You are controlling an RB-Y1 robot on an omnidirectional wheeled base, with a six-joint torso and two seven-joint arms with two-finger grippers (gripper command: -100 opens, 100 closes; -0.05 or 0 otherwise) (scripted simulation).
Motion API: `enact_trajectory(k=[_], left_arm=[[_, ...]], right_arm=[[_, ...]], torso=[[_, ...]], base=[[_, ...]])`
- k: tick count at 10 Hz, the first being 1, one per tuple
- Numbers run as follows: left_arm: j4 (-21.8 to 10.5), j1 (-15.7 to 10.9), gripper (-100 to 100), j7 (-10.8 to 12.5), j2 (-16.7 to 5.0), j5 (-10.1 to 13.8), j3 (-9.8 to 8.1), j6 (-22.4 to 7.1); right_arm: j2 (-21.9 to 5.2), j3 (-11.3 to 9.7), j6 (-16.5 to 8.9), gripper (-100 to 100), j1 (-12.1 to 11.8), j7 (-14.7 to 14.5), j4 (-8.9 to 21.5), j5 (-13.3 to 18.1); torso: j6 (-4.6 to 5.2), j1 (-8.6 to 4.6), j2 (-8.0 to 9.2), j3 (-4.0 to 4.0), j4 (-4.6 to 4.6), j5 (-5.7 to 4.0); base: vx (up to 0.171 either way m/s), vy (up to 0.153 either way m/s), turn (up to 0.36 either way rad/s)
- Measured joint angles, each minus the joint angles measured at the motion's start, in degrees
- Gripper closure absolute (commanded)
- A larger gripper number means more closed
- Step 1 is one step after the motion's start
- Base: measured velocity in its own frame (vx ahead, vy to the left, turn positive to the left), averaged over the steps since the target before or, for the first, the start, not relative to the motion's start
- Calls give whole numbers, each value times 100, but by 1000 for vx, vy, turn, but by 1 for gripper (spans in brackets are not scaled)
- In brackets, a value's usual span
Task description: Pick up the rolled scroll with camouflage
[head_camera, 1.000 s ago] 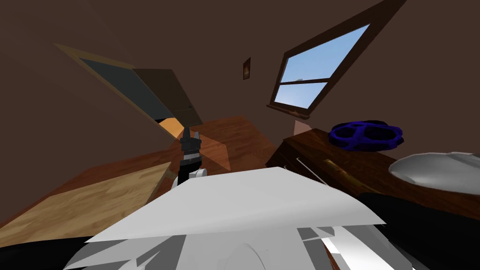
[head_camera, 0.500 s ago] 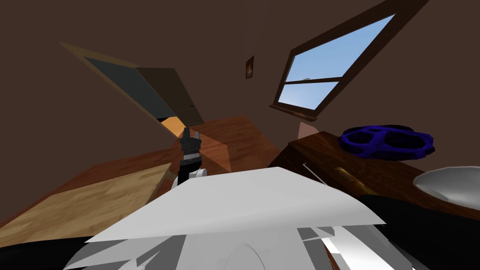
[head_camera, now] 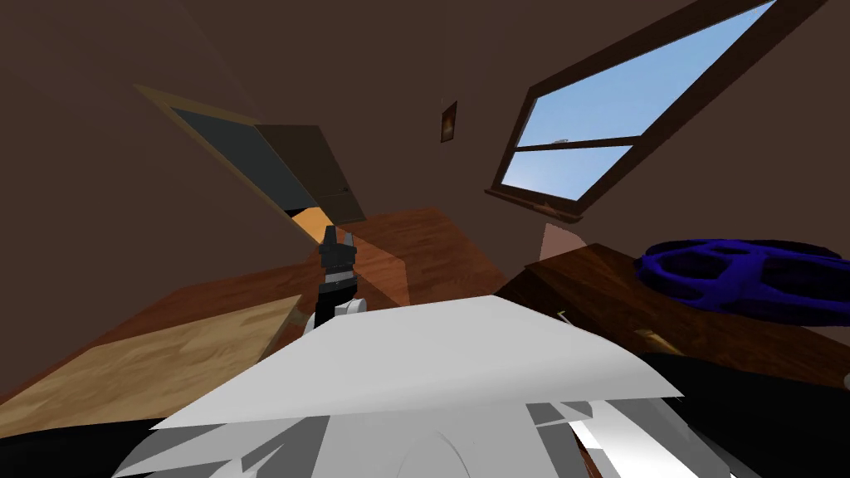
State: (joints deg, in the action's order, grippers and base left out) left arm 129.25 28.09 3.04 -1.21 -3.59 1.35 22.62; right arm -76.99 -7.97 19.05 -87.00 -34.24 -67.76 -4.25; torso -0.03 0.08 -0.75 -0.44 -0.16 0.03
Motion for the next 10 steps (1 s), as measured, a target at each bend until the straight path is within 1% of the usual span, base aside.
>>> enact_trajectory(k=[1,2,3,4,5,6,7,8,9,10], left_arm=[[0,0,0,0,0,0,0,0],[0,0,0,0,0,0,0,0],[0,-1,0,0,-1,0,-1,0],[0,-1,0,0,-1,0,-1,0],[0,-1,0,0,-1,0,-1,0],[0,-1,0,0,-2,0,-1,0],[0,-1,0,0,-1,0,-1,0],[0,-2,0,0,0,0,0,0],[0,-2,0,0,0,0,0,0],[0,-4,0,0,1,0,1,-1]], right_arm=[[-184,40,36,-100,-201,-75,28,-70],[-292,-32,92,-100,-218,-136,139,-92],[-396,-59,153,-100,-280,-198,199,-124],[-502,-77,196,-100,-326,-249,207,-157],[-632,-81,249,-100,-370,-305,164,-204],[-702,-58,297,-100,-398,-383,53,-241],[-741,-90,358,-100,-356,-409,63,-247],[-746,-95,374,0,-349,-409,68,-246],[-747,-94,372,-100,-349,-409,68,-246],[-625,-92,426,-100,-284,-299,198,-97]], torso=[[-2,-8,1,0,-1,-1],[0,-20,10,5,2,-5],[0,-27,27,15,6,-7],[1,-34,37,21,9,-9],[-1,-52,38,22,9,-13],[0,-68,36,21,9,-19],[2,-55,47,27,11,-17],[4,-26,66,38,16,-10],[5,-9,78,45,19,-5],[-2,3,98,56,23,-2]], base=[[172,-56,46],[119,-72,35],[101,-90,29],[109,-140,38],[118,-182,46],[83,-127,22],[29,-43,11],[8,-11,4],[-57,17,295],[-72,13,170]])
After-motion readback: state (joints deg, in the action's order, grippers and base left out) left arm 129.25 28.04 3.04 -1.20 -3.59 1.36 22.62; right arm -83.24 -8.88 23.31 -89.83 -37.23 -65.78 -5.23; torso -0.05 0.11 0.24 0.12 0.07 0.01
